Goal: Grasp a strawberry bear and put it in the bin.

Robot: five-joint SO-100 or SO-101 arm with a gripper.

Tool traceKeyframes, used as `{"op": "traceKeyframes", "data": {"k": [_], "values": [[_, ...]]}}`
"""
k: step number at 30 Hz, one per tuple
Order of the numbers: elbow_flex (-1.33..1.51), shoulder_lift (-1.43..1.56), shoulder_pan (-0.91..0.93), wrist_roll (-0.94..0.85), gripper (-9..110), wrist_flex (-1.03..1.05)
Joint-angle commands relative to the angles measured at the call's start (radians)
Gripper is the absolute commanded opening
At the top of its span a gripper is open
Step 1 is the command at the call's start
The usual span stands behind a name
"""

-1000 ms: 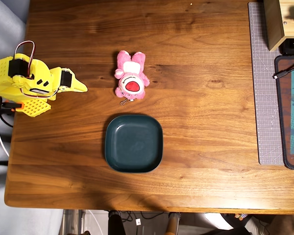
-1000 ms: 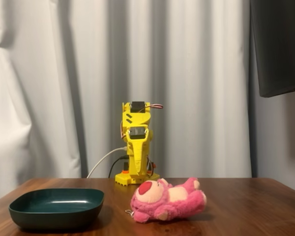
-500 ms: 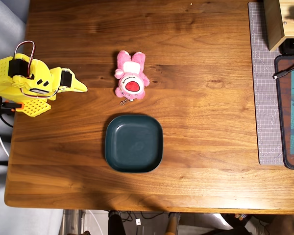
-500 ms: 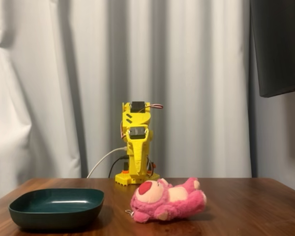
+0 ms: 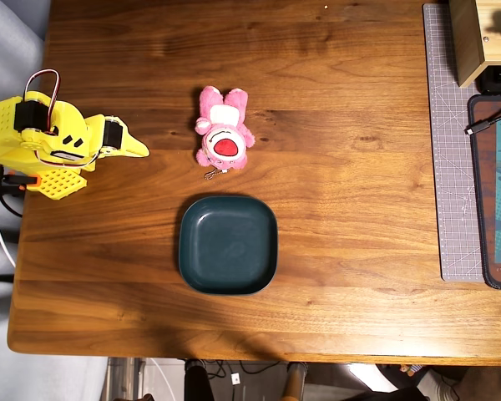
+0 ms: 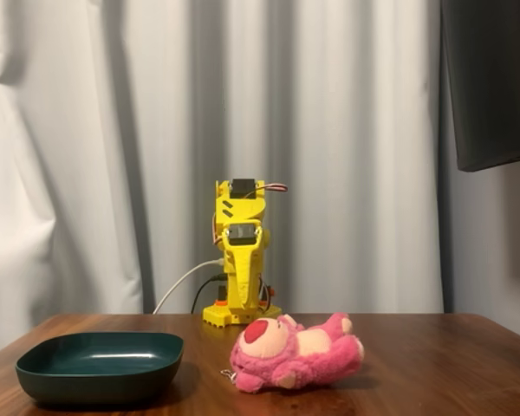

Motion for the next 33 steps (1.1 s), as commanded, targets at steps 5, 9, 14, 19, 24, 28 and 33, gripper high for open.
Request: {"op": "traceKeyframes", "data": {"k": [5,9,14,19,24,28,33], "values": [[-0.006,0.023,-0.002,0.005,0,0.002],[-0.006,0.023,-0.002,0.005,0,0.002],[-0.006,0.023,-0.002,0.003,0,0.002],[-0.006,0.023,0.002,0.003,0,0.002],[-0.006,0.023,0.008,-0.002,0,0.002],[-0.006,0.023,0.008,-0.002,0,-0.002],[-0.006,0.023,0.005,-0.008,0,-0.008]]}}
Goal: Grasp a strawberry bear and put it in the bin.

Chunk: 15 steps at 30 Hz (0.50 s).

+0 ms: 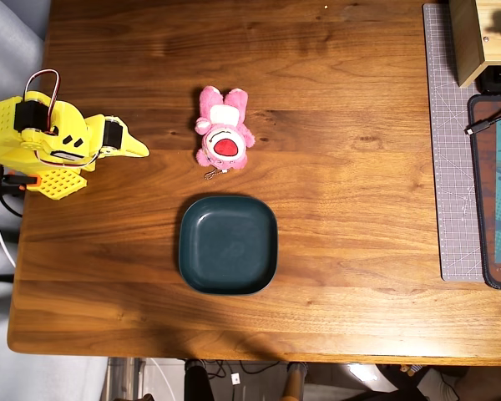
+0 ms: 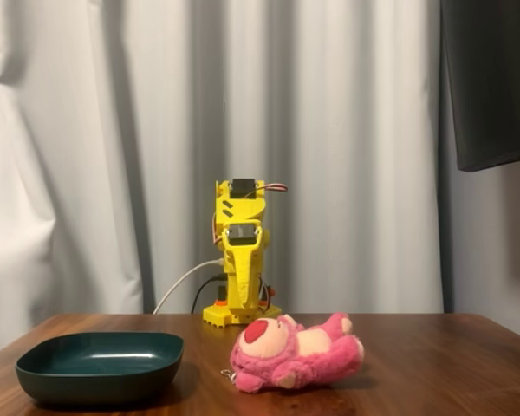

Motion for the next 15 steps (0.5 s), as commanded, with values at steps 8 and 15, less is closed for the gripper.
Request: {"op": "traceKeyframes", "data": {"k": [8,15], "values": [[-0.123,-0.077,0.117,-0.147,0,-0.064],[-0.779,-0.887,-0.029,-0.118,1,-0.081]]}}
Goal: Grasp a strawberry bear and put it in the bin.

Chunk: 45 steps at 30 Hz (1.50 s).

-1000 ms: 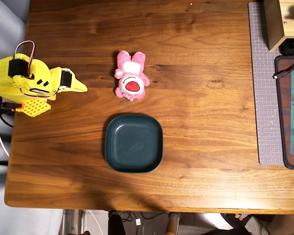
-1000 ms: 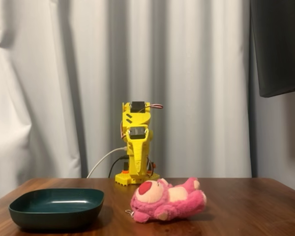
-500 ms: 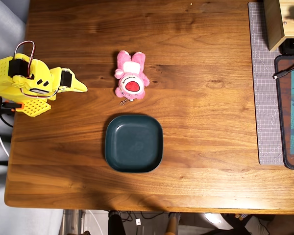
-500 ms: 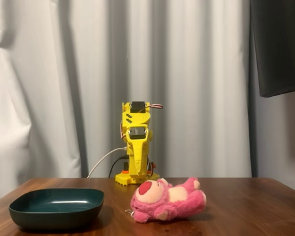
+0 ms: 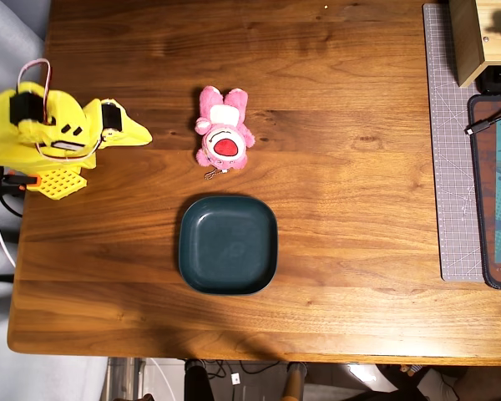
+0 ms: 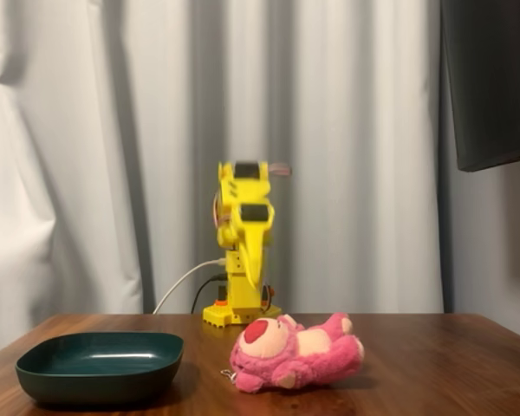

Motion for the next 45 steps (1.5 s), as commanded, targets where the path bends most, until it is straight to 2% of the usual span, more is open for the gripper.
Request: {"op": "traceKeyframes", "data": {"k": [1,4,7,11,14,16,22,26,31,45], "values": [[-0.431,-0.446,-0.08,0.014,2,0.009],[-0.572,-0.601,-0.083,0.014,7,0.072],[-0.638,-0.716,-0.094,0.014,20,0.083],[-0.653,-0.761,-0.075,0.014,21,0.075],[-0.764,-0.891,-0.04,0.015,29,0.183],[-0.756,-0.911,-0.028,0.015,35,0.164],[-0.719,-0.911,0.089,0.015,44,0.169],[-0.67,-0.911,0.173,0.025,44,0.137],[-0.652,-0.942,0.193,0.058,44,0.08],[-0.836,-1.267,0.078,0.061,44,0.071]]}}
